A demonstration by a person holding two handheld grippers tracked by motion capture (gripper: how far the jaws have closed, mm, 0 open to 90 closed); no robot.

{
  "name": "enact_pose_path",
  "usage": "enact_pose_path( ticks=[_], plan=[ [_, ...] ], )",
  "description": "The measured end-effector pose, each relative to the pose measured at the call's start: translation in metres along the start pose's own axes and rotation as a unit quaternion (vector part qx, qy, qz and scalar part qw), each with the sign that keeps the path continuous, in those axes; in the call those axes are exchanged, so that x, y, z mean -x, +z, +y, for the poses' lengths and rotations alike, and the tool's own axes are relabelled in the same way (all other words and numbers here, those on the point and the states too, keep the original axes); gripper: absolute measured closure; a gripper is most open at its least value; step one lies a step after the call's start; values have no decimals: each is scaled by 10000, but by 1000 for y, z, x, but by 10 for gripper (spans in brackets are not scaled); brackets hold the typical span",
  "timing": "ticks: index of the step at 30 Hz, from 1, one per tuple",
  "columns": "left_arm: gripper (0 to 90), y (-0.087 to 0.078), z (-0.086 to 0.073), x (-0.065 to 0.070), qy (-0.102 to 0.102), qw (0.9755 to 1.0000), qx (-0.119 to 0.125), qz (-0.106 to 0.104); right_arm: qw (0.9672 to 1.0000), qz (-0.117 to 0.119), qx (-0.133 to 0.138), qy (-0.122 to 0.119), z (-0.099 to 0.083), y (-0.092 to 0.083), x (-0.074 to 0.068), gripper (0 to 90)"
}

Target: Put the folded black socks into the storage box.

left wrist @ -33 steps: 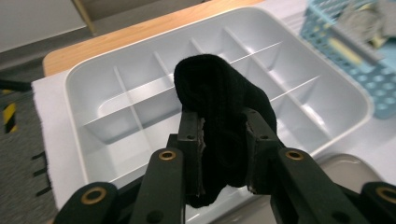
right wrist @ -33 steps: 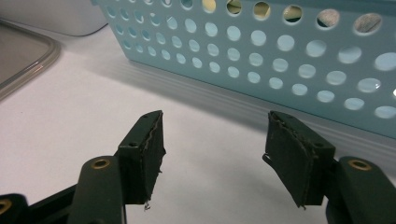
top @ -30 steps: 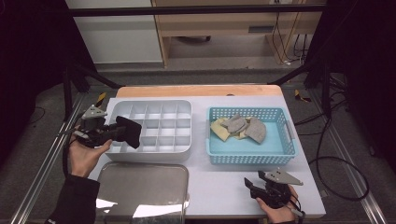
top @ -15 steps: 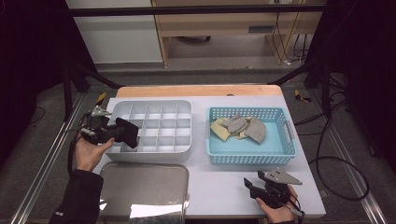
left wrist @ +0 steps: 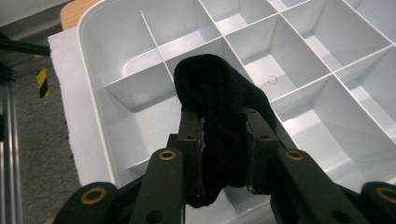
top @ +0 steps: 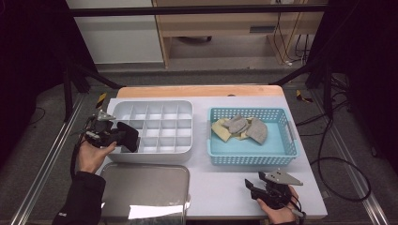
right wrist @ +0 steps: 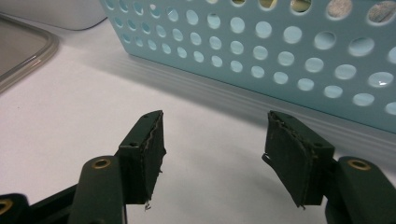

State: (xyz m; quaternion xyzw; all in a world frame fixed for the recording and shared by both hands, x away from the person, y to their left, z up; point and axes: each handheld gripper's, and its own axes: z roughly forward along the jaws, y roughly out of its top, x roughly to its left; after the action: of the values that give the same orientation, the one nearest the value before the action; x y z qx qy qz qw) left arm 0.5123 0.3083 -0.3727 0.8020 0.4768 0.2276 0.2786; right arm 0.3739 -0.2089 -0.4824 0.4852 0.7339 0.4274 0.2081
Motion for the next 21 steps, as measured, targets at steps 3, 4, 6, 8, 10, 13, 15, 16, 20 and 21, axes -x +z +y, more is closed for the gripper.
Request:
enact_pose_path(
  ticks=[3, 4, 6, 8, 10, 13, 15, 16, 20, 21],
  plan=[
    [715, -1, -2, 3, 36, 9999, -3, -101, 10000, 3, 0, -8, 0, 0, 0, 379],
    [715, -1, -2, 4, 50, 9999, -13, -124, 10000, 10, -3, 4, 0, 0, 0, 380],
    [715, -1, -3, 6, 3, 9999, -18, -147, 10000, 18, 1, 6, 0, 0, -1, 381],
    [715, 0, -4, 7, 2, 9999, -28, -168, 10000, 19, 7, -3, 0, 0, 0, 382],
    [715, 0, -6, 8, -19, 9997, -38, -228, 10000, 24, 11, 3, 0, 0, 0, 382],
    [716, 0, -8, 12, 27, 9997, -61, -217, 10000, 28, 7, -8, 0, 0, 0, 383],
    [717, 0, -8, 14, 38, 9997, -108, -199, 10000, 35, 1, 2, 0, 0, -1, 384],
    [717, 1, -9, 14, 26, 9998, -105, -176, 10000, 28, -2, 0, 0, 0, -1, 384],
    [720, 1, -9, 13, -18, 9997, -198, -114, 10000, 33, -6, 1, 0, 0, -1, 385],
    [721, 1, -9, 12, -28, 9998, -200, -50, 10000, 39, -1, 8, 0, 0, -1, 385]
  ],
)
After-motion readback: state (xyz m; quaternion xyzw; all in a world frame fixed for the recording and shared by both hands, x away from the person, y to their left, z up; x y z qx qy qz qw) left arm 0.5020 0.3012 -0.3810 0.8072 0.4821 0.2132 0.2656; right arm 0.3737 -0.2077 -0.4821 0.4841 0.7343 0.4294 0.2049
